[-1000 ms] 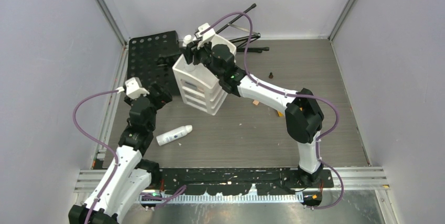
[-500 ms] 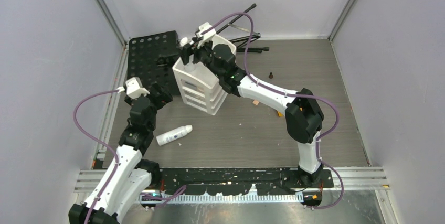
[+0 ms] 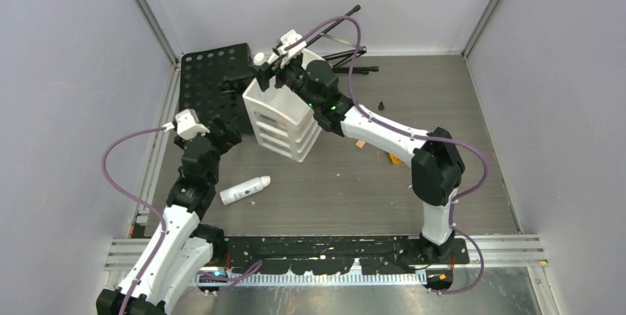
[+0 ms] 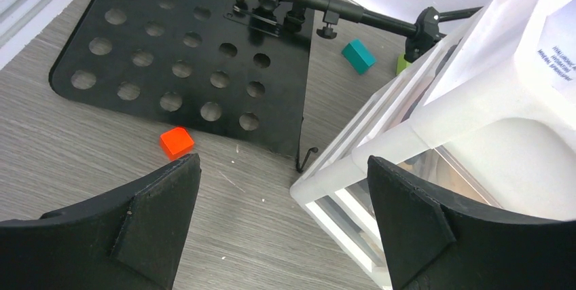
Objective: Organize the makeup
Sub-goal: Place the makeup in the storage box, then move the makeup to the center of the board.
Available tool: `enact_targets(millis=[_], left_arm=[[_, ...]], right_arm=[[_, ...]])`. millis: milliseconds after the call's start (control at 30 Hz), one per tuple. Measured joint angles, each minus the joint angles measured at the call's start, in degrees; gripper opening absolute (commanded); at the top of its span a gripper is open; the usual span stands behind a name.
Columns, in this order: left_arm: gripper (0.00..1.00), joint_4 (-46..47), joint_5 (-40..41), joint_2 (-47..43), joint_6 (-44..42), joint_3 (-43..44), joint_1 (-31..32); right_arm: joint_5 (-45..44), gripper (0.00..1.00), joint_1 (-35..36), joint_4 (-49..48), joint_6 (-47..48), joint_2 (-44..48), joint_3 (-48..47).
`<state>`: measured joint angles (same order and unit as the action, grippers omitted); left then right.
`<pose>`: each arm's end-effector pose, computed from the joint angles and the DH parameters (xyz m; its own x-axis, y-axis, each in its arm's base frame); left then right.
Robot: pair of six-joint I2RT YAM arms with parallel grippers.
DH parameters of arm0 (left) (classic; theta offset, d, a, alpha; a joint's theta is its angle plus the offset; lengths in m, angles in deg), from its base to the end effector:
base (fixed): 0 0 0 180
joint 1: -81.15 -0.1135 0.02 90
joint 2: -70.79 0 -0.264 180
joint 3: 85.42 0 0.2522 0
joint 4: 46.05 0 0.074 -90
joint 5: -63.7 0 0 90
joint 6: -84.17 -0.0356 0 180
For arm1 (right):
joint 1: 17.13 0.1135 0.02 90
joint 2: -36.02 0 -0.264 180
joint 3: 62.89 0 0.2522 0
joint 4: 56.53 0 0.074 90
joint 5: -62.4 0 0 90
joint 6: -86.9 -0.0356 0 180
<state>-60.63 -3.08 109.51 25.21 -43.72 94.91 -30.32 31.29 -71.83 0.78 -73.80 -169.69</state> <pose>0.1689 -0.0269 0.2703 -0.0866 -0.4667 -0.8802 -0.2348 0.8682 -0.4372 0.3121 0.3493 0.3719 0.1893 0.1115 -0.9756 -0.7052 0.7068 -0.0560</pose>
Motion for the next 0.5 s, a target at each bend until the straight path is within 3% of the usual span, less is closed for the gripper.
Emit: enact_targets(millis=[267,500], left_arm=[[0.94,0.0,1.8,-2.1,0.0,0.0,0.0],[0.95,-1.9,4.8,-2.9,0.1,0.0,0.0]], right_arm=[[5.8,0.81,-0.1,2.5,6.4,13.7,6.3],[22.6,0.85,2.4,25.6,23.6,33.7,15.0]])
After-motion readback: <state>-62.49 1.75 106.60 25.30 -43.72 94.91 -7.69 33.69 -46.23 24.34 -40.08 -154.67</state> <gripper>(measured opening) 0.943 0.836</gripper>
